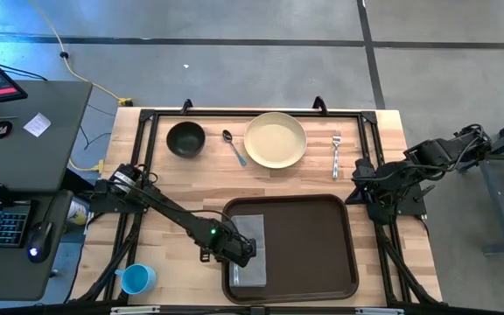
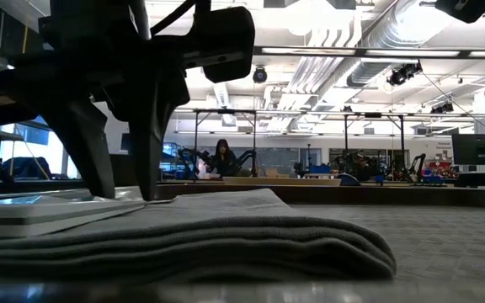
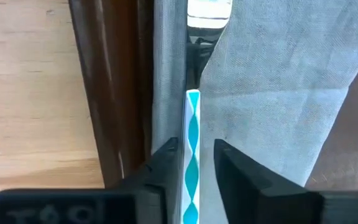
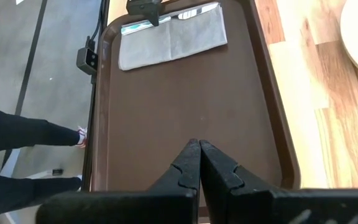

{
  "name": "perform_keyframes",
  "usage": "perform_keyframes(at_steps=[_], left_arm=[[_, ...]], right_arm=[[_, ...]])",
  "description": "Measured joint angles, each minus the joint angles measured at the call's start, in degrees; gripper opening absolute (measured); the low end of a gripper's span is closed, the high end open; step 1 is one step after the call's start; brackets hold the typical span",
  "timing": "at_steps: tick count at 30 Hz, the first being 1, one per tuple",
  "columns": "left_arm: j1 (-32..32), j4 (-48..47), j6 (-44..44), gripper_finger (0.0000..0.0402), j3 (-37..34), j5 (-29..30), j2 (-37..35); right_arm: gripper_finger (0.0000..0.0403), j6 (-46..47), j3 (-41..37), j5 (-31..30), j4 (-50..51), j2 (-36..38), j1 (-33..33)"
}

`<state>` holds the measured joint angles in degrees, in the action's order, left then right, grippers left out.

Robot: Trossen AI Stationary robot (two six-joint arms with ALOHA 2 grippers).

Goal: Set up tray
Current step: Put the white knife on the gray table napkin, then put the blue mug on the brown tray

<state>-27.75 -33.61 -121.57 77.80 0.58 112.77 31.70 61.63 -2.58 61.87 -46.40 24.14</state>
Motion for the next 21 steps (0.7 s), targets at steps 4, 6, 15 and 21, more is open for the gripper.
perform_keyframes(at_steps=[4,6,15,21], left_arm=[[0.0,0.1,0.0,0.0157,0.0,0.0,0.0],[0.0,0.3,0.0,0.0162,0.0,0.0,0.0],[0.0,-0.3,2.8,0.0159,1.8,0.0,-1.4],[0.0,-11.6,6.7,0.0159,8.7,0.4,-1.7]], right_arm=[[0.0,0.0,0.0,0.0,0.0,0.0,0.0],[0.0,0.4,0.0,0.0,0.0,0.0,0.0],[0.0,0.4,0.0,0.1,0.0,0.0,0.0],[0.0,0.3,0.0,0.6,0.0,0.0,0.0]])
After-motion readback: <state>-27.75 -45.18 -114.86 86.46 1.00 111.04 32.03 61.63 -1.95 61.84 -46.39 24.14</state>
